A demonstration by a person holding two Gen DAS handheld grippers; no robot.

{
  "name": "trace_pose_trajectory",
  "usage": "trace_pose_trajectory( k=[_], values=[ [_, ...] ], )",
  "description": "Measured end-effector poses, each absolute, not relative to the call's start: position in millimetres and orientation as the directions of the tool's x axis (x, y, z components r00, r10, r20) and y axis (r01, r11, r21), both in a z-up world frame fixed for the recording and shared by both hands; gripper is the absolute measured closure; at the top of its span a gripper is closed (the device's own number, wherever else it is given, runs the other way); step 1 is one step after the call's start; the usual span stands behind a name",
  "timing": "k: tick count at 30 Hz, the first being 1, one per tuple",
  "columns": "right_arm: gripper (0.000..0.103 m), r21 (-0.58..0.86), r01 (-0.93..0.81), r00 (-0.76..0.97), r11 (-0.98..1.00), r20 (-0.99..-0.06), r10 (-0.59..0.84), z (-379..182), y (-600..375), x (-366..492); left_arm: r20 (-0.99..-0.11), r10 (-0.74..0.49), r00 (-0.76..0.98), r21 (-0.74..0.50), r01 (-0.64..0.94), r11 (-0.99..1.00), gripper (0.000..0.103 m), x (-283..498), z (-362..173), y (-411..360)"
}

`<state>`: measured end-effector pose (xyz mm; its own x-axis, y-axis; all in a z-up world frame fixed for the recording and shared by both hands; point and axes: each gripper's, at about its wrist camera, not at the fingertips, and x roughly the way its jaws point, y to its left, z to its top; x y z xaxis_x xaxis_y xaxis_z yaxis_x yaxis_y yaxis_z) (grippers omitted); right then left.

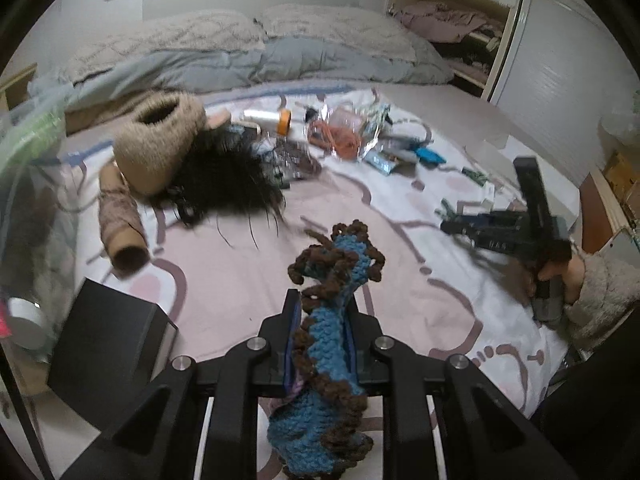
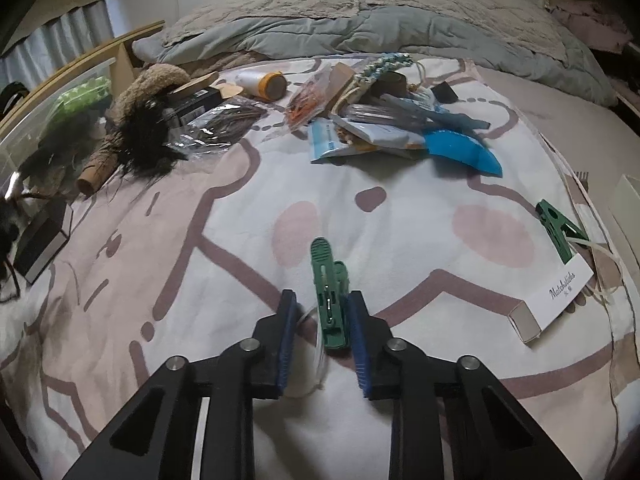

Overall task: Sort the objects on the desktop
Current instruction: 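Carry the toy with the left gripper and clothespin with the right toward the clear box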

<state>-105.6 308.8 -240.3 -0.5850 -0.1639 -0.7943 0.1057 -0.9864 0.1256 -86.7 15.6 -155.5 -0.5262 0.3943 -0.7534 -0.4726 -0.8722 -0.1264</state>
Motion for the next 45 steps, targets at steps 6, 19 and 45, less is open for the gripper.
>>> trace_pose_trajectory(
  k=[6, 19, 45],
  values=[
    [0.082, 0.172, 0.124, -0.575, -0.977, -0.790, -0.212, -233.3, 303.5, -100.2, -0.712, 0.393, -0.582, -0.109, -0.462, -0.880, 0.084, -76.2, -124.2, 3.0],
    [0.082, 0.257, 0.154, -0.580, -0.954, -0.758, -0.298, -200.9, 291.6, -87.8, -0.694, 0.318, -0.645, -0.076, -0.374, -0.924, 0.084, -52.6, -105.4, -25.8],
    [0.082, 0.246, 0.392, -0.659, -0.887, -0.598, -0.457, -51.2, 222.3, -39.2, -0.565, 0.240, -0.790, -0.016, -0.280, -0.960, 0.084, -4.5, -20.5, -34.7]
  ],
)
